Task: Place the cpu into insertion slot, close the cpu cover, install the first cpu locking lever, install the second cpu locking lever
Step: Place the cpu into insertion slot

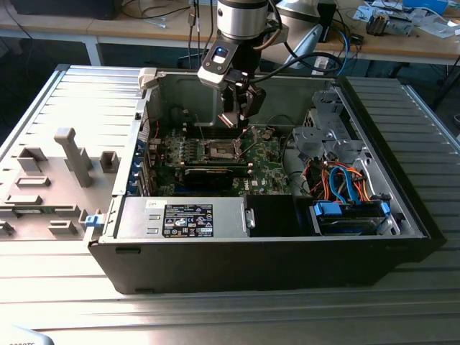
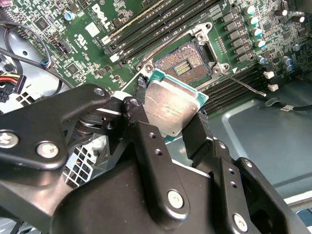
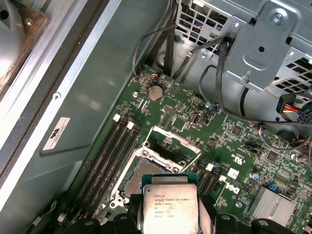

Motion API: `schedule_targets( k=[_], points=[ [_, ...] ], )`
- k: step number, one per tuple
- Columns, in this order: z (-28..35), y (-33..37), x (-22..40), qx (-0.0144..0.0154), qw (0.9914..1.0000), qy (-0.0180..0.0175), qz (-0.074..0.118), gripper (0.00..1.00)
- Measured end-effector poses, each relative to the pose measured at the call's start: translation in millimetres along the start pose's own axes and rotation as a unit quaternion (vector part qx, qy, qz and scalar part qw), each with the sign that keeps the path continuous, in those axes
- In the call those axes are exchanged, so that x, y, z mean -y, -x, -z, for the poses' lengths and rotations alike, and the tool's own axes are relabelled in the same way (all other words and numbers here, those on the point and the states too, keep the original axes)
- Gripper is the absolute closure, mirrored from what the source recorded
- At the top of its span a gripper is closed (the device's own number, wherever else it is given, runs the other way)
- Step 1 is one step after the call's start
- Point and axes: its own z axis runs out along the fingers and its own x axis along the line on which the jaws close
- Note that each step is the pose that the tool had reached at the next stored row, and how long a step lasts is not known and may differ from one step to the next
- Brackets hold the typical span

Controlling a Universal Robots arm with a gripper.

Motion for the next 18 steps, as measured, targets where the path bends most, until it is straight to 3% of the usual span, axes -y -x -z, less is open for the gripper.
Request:
schedule_targets(
  k=[18],
  points=[
    [-0.1, 0.0, 0.0, 0.0006, 0.99984, -0.0002, -0.018, 0.45]
  ],
)
